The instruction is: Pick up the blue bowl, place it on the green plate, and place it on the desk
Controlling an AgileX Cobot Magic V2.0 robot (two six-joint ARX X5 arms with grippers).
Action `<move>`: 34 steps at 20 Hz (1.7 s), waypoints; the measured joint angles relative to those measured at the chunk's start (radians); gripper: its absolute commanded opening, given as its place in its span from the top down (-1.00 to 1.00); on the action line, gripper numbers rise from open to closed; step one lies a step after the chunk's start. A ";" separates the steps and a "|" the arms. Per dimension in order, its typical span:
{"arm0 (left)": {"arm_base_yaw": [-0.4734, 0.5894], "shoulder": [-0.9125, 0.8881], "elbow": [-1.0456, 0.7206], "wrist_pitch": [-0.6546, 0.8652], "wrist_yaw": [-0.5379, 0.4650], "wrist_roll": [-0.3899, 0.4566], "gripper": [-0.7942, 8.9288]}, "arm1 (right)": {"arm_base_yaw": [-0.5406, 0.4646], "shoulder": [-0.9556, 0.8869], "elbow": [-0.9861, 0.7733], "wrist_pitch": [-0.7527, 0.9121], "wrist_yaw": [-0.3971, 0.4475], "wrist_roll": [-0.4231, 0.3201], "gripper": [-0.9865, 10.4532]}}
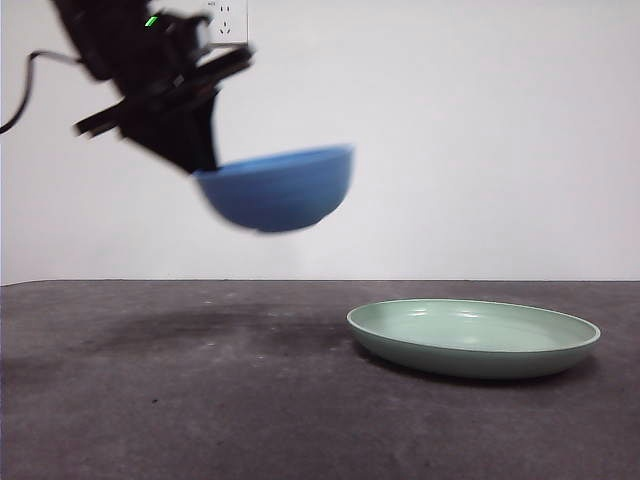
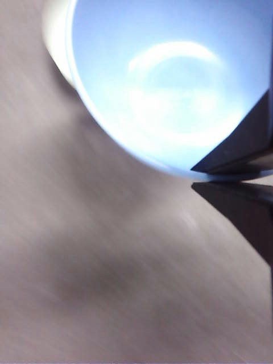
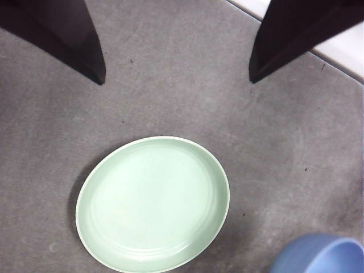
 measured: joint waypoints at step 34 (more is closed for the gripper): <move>-0.265 0.563 0.446 -0.043 -0.031 -0.015 0.43 | 0.000 0.000 0.000 -0.001 0.004 0.026 0.12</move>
